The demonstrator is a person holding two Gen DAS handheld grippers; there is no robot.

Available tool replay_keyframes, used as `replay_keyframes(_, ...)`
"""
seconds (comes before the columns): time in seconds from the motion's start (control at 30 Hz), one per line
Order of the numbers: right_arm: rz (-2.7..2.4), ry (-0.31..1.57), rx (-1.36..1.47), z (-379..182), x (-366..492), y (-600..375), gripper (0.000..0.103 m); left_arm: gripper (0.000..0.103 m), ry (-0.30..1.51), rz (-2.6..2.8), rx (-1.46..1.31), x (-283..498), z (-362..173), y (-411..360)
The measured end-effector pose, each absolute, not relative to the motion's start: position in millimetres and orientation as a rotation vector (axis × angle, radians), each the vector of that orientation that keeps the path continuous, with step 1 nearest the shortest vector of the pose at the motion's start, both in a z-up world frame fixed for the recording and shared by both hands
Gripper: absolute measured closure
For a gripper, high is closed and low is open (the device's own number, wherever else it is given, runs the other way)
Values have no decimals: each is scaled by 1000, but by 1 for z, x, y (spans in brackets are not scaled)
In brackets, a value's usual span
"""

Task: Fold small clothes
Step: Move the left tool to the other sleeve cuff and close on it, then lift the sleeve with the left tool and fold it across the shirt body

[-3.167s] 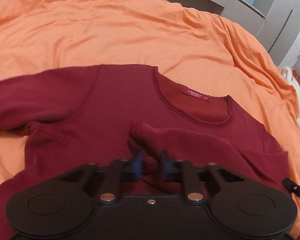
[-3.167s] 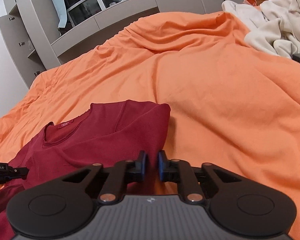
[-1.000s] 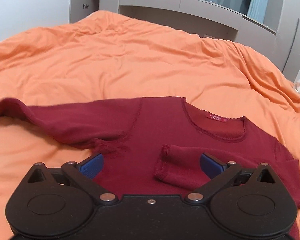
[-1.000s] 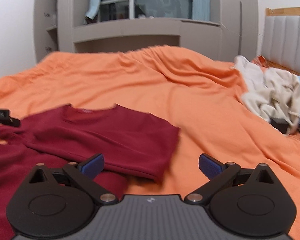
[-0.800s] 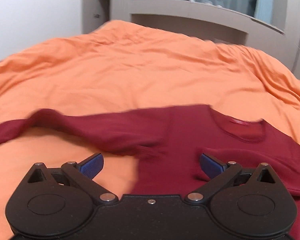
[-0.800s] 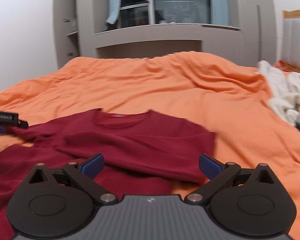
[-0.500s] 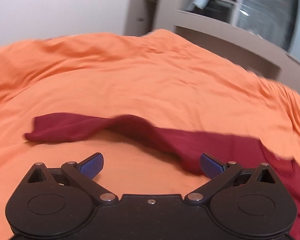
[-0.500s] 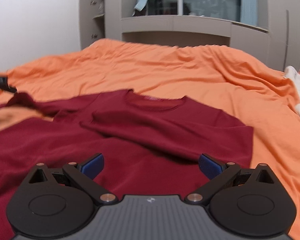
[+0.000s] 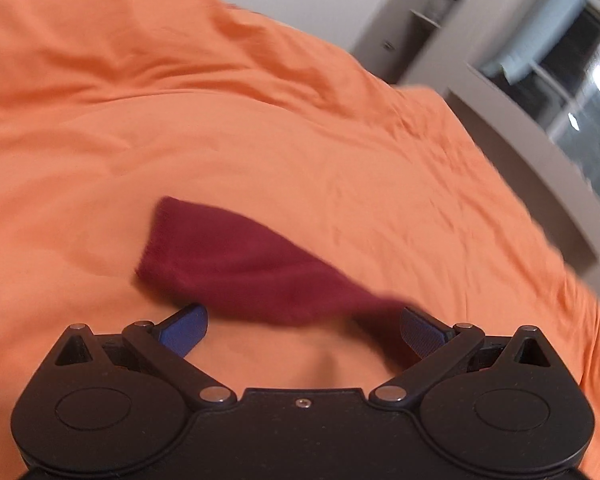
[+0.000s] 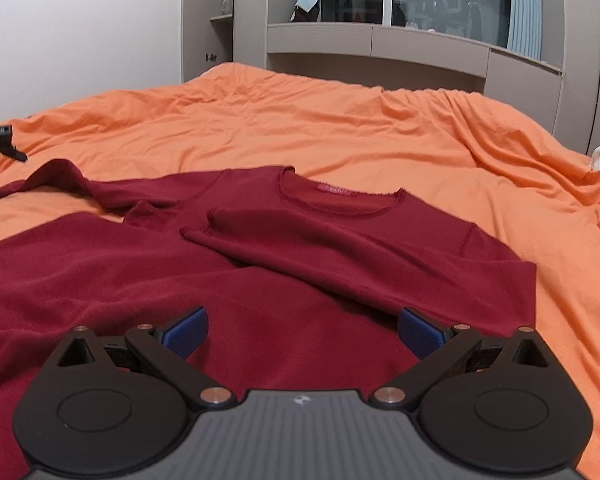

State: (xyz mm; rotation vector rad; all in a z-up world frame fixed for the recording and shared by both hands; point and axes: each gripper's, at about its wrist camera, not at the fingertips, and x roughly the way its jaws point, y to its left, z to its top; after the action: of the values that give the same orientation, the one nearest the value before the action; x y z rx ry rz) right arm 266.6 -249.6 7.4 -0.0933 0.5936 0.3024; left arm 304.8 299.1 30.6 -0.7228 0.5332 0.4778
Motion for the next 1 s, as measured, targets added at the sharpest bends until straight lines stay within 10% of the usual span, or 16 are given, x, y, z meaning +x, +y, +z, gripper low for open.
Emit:
replay_keyframes(0.17,301,618,-66,0,274,-251,0,7,475,577,-868,308,19,324)
replay_keyframes(0.27,299,640,-41,-3,279,-254,0,29,458,656,-872,310,19,327)
replay_keyframes(0.33,298,648,-27,-4,280,-256,0,71,440,687,-873,311,18,328)
replay_keyframes(0.43,294,651,-19,-4,281,-256,0,99,396,697,-906,310,15,336)
replay_keyframes(1.0,307,615,49,11,285,-272,0,100,170,439,-564,363,127,259)
